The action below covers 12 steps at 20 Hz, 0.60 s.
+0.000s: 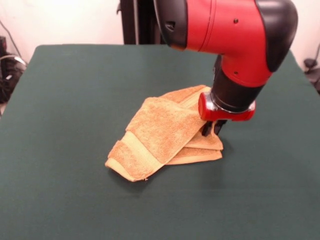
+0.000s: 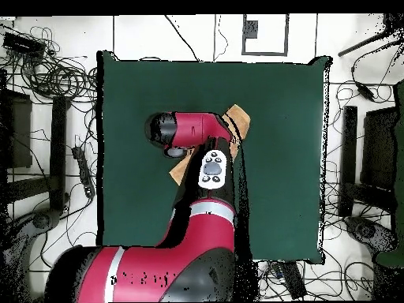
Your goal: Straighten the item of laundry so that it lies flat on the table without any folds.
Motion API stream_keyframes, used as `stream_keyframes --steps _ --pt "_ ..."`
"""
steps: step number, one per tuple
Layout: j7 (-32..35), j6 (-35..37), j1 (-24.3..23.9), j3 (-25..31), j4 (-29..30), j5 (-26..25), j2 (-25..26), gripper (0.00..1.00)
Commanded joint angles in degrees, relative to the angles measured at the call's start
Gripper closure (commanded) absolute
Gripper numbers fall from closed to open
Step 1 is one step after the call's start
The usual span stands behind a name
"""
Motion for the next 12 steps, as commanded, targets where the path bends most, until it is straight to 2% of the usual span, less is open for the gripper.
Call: stream_keyframes --steps 1,5,12 --pt "13.8 -1.2 0.9 2.2 -0.8 1.8 5.6 1.00" --pt "13.0 6.2 0.7 1.9 -5.1 2.3 5.9 1.00" --pt "9.0 12.8 -1.0 2.5 -9.7 1.4 5.6 1.00"
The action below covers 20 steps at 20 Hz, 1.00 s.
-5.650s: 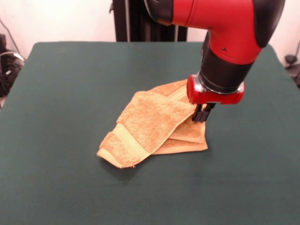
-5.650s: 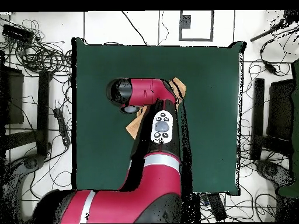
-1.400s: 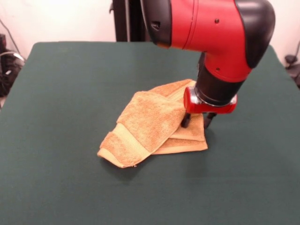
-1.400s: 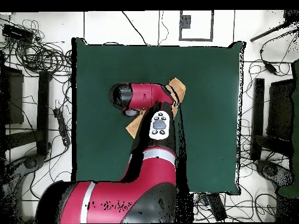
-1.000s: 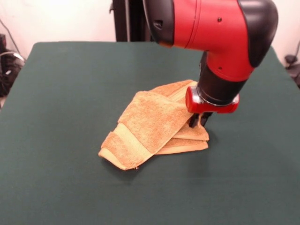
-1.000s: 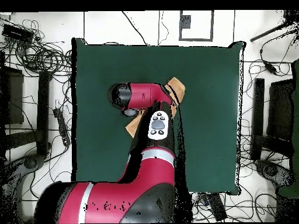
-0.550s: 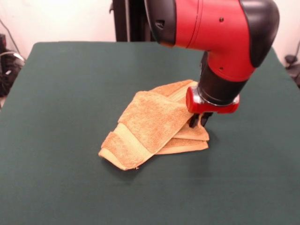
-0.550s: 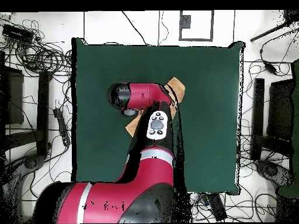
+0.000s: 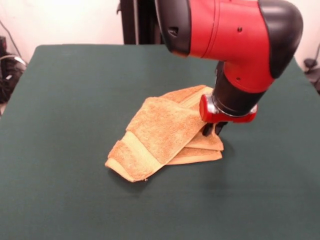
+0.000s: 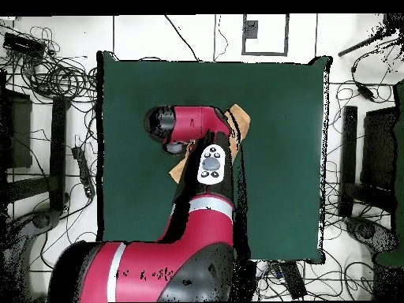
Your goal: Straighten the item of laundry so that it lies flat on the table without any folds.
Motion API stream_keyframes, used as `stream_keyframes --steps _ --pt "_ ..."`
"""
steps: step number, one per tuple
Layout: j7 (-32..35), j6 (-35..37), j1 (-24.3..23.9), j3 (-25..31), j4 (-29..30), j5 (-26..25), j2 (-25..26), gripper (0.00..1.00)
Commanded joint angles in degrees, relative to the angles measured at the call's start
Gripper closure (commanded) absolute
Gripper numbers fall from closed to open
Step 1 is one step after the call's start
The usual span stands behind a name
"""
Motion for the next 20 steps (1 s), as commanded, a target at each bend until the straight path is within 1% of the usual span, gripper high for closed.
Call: stream_keyframes --steps 1,2,3,7,9,13,20 --pt "8.2 7.8 -1.4 2.9 -6.0 1.3 3.5 1.00" --pt "7.4 9.2 -1.7 3.2 -6.6 1.4 3.3 1.00" --pt "6.7 10.9 -1.9 3.3 -7.9 1.1 3.5 0.00" --pt "4.4 18.7 -2.8 4.0 -15.3 1.2 5.3 0.00" --pt "2.9 20.1 -3.5 4.7 -18.4 1.3 5.6 0.00" --pt "1.7 26.9 -4.7 5.5 -25.7 1.7 7.1 0.00" --pt "0.4 37.8 -5.7 6.5 -34.4 2.4 9.2 0.00"
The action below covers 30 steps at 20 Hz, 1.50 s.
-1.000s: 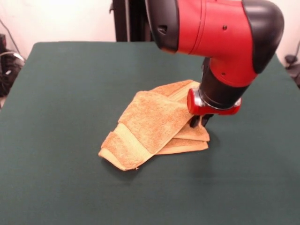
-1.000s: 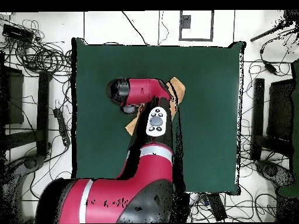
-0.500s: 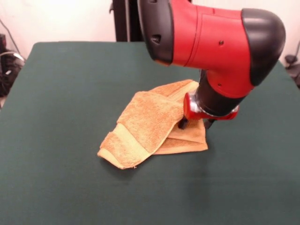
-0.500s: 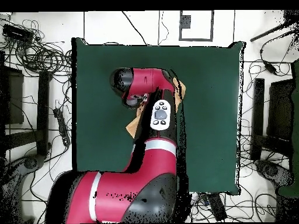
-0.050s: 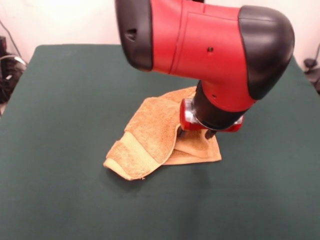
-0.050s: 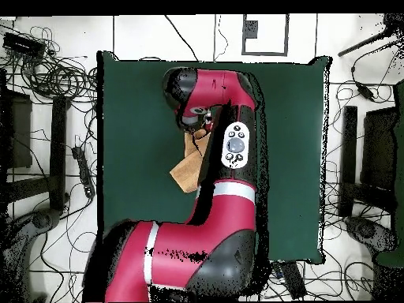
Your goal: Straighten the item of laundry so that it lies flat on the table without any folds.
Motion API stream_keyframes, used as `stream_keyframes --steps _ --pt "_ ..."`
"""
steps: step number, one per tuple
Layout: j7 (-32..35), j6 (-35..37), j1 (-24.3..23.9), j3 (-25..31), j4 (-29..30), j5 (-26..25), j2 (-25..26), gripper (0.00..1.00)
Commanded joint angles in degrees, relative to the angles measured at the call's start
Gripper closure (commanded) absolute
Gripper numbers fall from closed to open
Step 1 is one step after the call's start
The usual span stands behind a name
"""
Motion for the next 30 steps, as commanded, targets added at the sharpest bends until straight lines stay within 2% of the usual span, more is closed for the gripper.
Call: stream_keyframes --steps 1,9,14,17,21,26,30 --pt "0.5 13.1 -0.3 6.5 -11.3 2.6 2.1 0.00" --pt "0.0 26.9 -1.0 6.2 -22.1 4.1 5.9 0.00" --pt "-1.6 29.7 -1.2 4.7 -25.4 5.2 7.6 0.00" --pt "-0.3 29.4 -1.1 4.0 -26.8 6.1 8.8 0.00" --pt "1.0 29.2 -0.5 3.6 -26.2 6.9 10.0 0.00" --pt "0.0 23.5 0.9 2.3 -23.4 4.3 11.3 0.00" --pt "3.5 17.6 2.1 2.5 -17.0 2.7 10.3 0.00"
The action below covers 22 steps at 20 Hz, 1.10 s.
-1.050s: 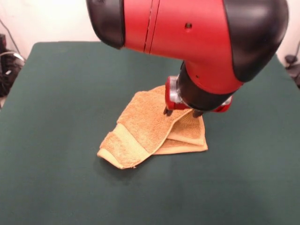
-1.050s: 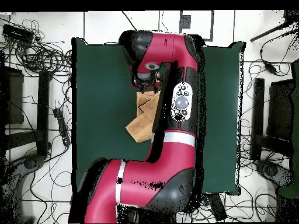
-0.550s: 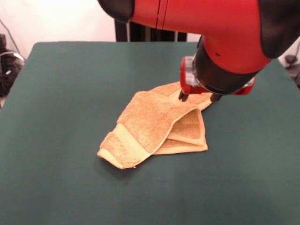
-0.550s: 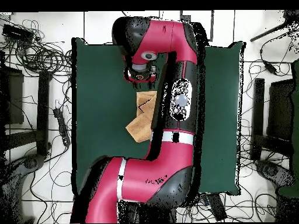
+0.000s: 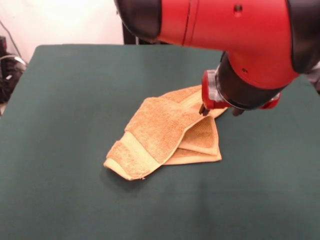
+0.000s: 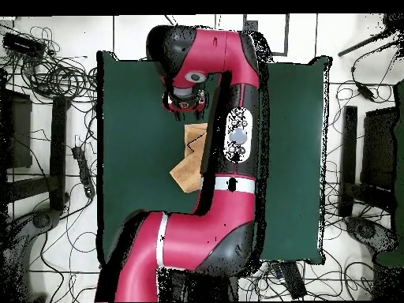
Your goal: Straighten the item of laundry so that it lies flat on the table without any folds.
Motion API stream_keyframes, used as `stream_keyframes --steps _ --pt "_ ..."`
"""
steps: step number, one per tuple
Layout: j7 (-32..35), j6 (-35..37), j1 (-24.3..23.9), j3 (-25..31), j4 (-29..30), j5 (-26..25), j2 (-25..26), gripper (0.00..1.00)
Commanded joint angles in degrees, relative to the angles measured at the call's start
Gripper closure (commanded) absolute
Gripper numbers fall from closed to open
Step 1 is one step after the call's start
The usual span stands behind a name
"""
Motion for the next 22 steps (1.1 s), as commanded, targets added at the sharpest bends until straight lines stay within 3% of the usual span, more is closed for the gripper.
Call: stream_keyframes --steps 1,5,9,22 --pt "4.8 -10.5 3.1 2.6 13.1 -2.2 0.7 0.00" --pt "8.5 -24.2 4.1 3.4 27.7 -2.4 -5.0 0.00" --pt "9.2 -34.7 5.4 2.7 38.0 -3.8 -9.2 0.00" --pt "2.4 -35.5 6.3 0.7 40.8 -8.9 -10.5 0.00"
